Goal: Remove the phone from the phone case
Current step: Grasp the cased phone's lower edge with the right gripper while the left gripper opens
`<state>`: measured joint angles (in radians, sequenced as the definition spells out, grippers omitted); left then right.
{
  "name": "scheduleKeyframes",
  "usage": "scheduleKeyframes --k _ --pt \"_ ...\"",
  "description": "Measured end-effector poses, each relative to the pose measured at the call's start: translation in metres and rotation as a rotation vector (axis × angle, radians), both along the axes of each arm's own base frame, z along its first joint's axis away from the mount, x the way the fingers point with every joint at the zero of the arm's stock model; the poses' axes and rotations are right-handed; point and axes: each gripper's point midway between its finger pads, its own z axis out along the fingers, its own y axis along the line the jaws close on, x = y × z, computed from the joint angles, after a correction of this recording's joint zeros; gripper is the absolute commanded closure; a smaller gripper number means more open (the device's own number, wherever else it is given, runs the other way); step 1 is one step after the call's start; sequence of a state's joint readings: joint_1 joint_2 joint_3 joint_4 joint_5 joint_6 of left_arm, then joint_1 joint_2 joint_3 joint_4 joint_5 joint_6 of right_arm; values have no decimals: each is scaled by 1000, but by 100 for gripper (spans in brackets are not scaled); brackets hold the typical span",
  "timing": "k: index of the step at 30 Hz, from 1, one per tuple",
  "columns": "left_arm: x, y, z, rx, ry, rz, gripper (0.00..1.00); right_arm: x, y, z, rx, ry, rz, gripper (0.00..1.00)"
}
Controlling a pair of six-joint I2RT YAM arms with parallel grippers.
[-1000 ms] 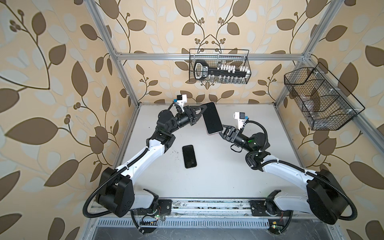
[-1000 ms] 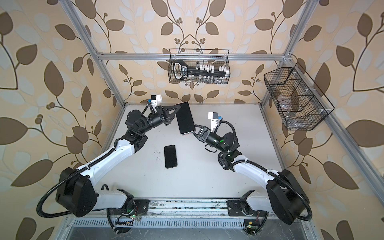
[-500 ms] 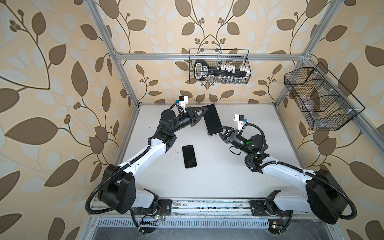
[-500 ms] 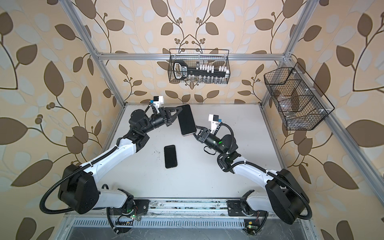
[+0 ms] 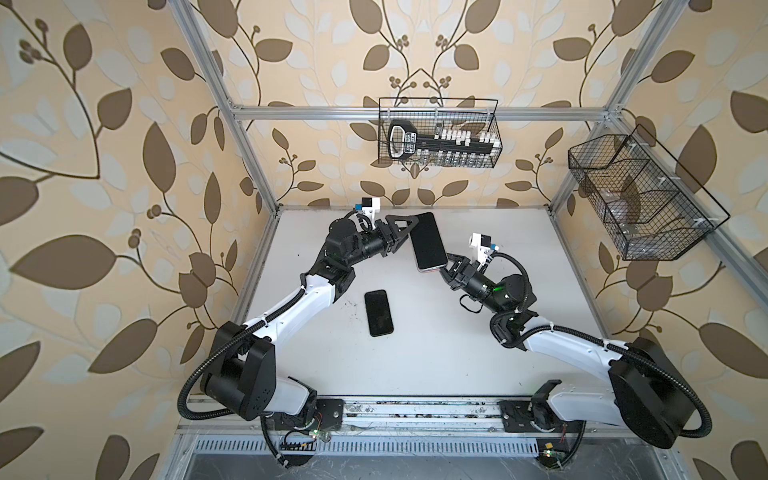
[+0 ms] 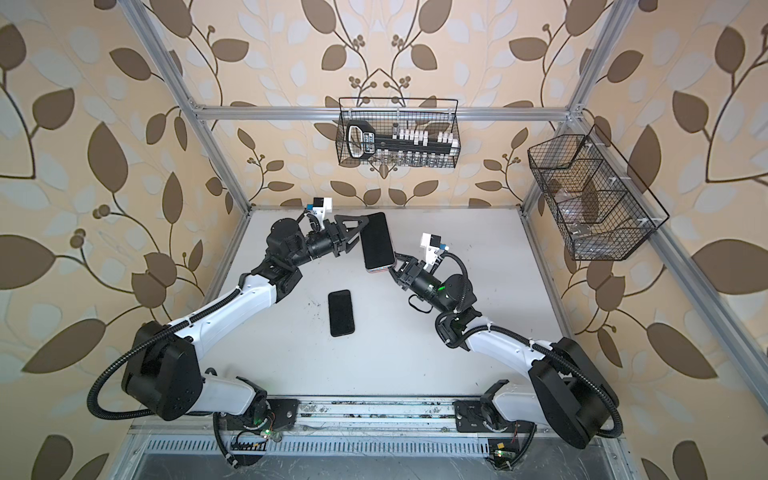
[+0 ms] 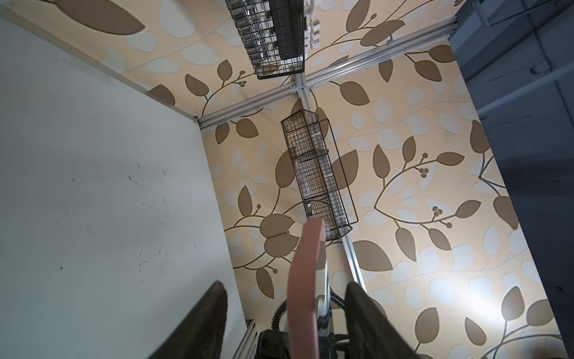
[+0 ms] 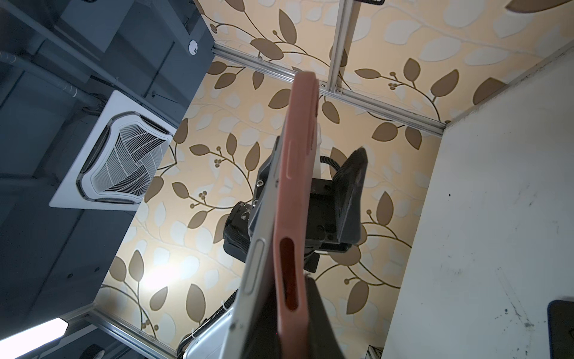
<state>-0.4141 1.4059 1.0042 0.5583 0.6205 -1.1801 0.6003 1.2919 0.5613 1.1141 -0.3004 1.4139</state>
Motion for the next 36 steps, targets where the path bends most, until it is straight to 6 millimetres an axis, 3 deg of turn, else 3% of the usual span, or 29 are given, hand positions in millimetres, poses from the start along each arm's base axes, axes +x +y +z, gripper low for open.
scheduleKeyframes --k 7,14,22,26,31,36 --pt "0 0 -5 10 21 0 1 4 -2 -8 20 34 -7 100" --pt "-5 3 -22 47 96 4 1 10 -8 -11 29 54 -28 100" --pt "-33 18 -31 143 177 20 1 23 -17 -19 27 81 -58 100" --pt "-48 25 -17 177 201 19 1 33 -19 -34 8 115 -70 100" --pt "-64 31 6 95 223 22 1 39 -18 -49 -30 144 -76 100" --pt "-80 29 0 8 310 22 1 44 -14 -55 -57 149 -80 100"
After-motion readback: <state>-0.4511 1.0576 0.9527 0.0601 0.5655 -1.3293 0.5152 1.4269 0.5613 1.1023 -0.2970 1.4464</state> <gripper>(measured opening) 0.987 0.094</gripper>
